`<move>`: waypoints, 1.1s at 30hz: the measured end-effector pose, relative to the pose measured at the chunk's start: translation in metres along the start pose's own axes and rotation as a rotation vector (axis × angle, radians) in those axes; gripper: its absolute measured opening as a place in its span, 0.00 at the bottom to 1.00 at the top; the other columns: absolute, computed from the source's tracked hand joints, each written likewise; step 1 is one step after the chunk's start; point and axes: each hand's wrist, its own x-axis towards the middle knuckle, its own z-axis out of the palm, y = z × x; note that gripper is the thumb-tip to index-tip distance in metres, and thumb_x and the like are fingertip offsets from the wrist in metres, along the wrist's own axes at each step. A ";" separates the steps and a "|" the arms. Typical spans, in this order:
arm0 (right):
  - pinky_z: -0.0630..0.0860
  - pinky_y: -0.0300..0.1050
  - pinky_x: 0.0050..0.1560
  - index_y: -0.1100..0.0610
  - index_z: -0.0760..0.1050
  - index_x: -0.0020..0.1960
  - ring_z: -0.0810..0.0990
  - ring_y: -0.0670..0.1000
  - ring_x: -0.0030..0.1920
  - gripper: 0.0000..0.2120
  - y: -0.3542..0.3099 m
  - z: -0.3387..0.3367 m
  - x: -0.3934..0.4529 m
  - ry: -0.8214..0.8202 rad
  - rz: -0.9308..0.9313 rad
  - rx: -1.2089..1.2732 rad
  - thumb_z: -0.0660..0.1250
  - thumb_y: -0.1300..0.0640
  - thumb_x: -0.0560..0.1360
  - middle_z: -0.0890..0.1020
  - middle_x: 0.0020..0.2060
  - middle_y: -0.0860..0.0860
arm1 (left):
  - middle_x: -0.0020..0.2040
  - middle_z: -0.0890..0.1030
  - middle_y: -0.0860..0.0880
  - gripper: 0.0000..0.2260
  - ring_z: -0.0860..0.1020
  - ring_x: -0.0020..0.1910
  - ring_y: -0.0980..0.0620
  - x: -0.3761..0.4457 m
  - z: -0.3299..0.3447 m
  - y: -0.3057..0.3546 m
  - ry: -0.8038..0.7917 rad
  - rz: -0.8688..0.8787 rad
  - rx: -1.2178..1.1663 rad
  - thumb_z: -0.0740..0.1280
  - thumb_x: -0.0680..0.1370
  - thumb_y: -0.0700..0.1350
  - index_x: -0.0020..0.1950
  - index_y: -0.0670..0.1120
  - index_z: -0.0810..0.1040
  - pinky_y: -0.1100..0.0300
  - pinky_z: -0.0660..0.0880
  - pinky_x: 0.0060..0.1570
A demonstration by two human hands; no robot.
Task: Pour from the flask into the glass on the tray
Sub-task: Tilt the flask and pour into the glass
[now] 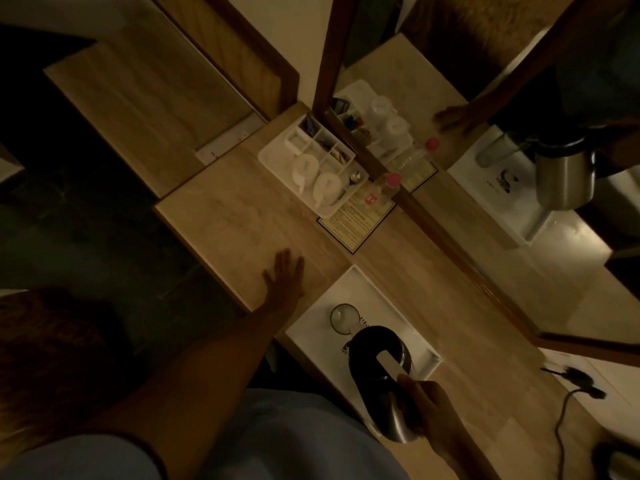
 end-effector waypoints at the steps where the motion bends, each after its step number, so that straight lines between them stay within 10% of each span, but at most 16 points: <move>1: 0.63 0.37 0.23 0.56 0.77 0.26 0.66 0.48 0.19 0.26 -0.001 0.001 0.001 0.001 0.013 -0.020 0.62 0.54 0.82 0.71 0.20 0.51 | 0.84 0.36 0.40 0.39 0.38 0.85 0.39 0.000 0.000 0.000 0.000 0.001 0.001 0.64 0.85 0.54 0.86 0.50 0.40 0.31 0.52 0.79; 33: 0.67 0.38 0.22 0.59 0.80 0.33 0.71 0.47 0.19 0.22 -0.043 0.009 -0.004 0.039 0.186 -0.150 0.63 0.51 0.82 0.76 0.21 0.50 | 0.84 0.36 0.39 0.41 0.39 0.85 0.38 -0.002 0.003 -0.003 0.025 0.001 0.030 0.63 0.84 0.55 0.86 0.50 0.39 0.31 0.51 0.79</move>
